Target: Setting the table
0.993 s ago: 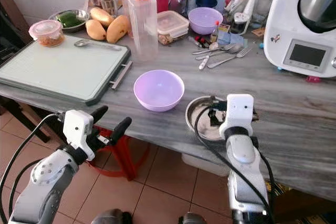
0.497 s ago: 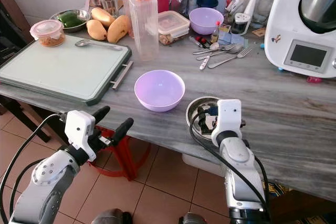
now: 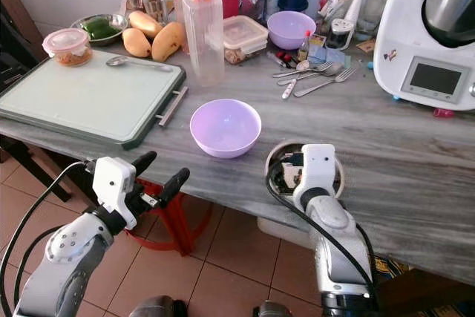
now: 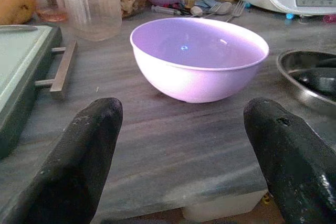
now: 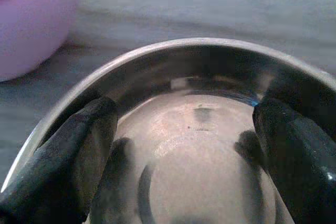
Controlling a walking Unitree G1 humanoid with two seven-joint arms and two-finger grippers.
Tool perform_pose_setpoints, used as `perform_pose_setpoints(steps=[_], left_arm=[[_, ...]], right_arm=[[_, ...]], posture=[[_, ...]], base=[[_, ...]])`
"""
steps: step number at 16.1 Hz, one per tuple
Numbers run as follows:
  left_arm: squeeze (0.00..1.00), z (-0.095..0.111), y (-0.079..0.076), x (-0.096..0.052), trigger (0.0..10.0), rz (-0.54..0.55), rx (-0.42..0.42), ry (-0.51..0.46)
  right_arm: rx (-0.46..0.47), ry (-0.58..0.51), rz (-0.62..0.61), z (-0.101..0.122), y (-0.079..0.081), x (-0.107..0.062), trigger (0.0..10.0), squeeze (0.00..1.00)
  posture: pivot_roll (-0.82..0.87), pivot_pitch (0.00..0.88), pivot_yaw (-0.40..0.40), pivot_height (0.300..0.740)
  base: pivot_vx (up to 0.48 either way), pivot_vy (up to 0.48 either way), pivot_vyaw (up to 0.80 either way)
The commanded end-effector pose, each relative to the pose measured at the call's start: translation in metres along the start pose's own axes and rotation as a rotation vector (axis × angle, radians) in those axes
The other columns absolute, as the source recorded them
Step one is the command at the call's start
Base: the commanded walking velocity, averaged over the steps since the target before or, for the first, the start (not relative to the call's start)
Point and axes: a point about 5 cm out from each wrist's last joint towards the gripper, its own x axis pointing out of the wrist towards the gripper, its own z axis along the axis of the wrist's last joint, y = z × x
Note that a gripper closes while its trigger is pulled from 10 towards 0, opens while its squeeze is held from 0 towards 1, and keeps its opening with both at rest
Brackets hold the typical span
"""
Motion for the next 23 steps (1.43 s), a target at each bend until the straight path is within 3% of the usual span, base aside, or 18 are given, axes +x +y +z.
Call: perform_pose_setpoints(steps=[1, 19, 23], left_arm=[[0.00, 0.002, -0.001, -0.001, 10.0, -0.013, 0.011, 0.000], [0.00, 0.002, -0.002, 0.004, 10.0, -0.005, 0.015, -0.004], [0.00, 0.002, -0.002, 0.003, 10.0, -0.003, 0.015, -0.005]], right_arm=[[0.015, 0.019, 0.033, -0.001, 0.005, 0.002, 10.0, 1.00], [0.064, -0.025, 0.120, 0.010, 0.023, 0.022, 10.0, 1.00], [0.055, -0.050, 0.107, 0.013, 0.018, 0.016, 10.0, 1.00]], posture=[[0.03, 0.015, 0.005, 0.740], [0.03, 0.005, 0.005, 0.740], [0.03, 0.004, 0.005, 0.740]], base=[[0.000, 0.000, 0.00], [0.000, 0.000, 0.00], [0.000, 0.000, 0.00]])
